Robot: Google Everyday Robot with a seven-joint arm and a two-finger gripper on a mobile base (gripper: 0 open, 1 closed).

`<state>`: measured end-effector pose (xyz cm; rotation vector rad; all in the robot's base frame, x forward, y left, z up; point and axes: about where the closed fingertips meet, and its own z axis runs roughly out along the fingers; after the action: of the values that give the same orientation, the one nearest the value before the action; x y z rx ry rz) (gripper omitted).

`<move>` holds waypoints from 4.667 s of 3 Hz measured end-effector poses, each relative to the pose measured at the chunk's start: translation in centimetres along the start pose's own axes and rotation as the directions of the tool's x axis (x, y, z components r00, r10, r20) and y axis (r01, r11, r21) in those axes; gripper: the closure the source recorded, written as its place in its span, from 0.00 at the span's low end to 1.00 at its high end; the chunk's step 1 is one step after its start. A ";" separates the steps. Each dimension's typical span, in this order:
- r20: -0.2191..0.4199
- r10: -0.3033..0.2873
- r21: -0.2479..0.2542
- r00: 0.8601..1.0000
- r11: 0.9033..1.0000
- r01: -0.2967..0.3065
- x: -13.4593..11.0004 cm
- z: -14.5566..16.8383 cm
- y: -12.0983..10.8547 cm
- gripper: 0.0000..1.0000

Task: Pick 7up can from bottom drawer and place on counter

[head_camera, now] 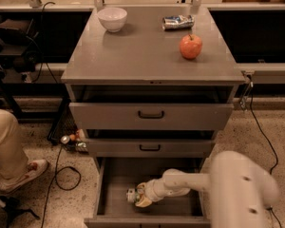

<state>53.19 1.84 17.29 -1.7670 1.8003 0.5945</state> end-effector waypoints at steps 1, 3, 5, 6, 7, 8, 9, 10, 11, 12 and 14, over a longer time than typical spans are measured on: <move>0.068 -0.030 0.055 0.997 0.998 0.026 -2.6 -8.4 0.5 1.00; 0.068 -0.008 0.089 0.998 0.996 0.002 -1.4 -10.7 0.4 1.00; 0.077 -0.028 0.201 0.997 0.980 0.012 -2.7 -17.5 0.7 1.00; 0.062 -0.094 0.286 0.994 0.956 0.073 -4.9 -23.2 0.6 1.00; 0.048 -0.155 0.359 0.987 0.924 0.128 -7.0 -27.8 0.5 1.00; 0.048 -0.155 0.359 0.987 0.925 0.128 -7.0 -27.8 0.5 1.00; 0.076 -0.189 0.369 0.979 0.917 0.148 -8.1 -29.4 0.2 1.00; 0.113 -0.298 0.396 0.948 0.888 0.232 -11.9 -34.5 -0.2 1.00; 0.109 -0.397 0.417 0.911 0.850 0.321 -16.1 -39.0 -0.5 1.00; 0.019 -0.494 0.429 0.869 0.789 0.439 -20.5 -42.6 -0.5 1.00; -0.161 -0.602 0.426 0.782 0.672 0.605 -26.4 -46.8 -0.9 1.00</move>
Offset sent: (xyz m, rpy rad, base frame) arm -0.0102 -0.0285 0.0701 0.0585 -0.0543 -0.0050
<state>50.41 -8.67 69.87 -1.8548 1.0952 -0.1141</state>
